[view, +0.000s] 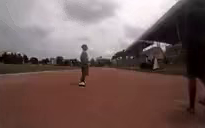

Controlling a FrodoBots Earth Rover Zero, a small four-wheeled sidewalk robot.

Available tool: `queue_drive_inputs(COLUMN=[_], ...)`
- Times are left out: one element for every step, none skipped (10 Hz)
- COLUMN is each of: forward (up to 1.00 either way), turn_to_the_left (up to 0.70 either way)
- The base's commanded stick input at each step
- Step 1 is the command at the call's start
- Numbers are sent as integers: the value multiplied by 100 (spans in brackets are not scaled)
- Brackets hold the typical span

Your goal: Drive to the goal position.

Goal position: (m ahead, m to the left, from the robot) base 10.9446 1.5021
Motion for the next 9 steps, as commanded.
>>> queue_drive_inputs(forward=[70,70,70,70,70,70,70,70,70], turn_to_the_left=[0,0,0,0,0,0,0,0,0])
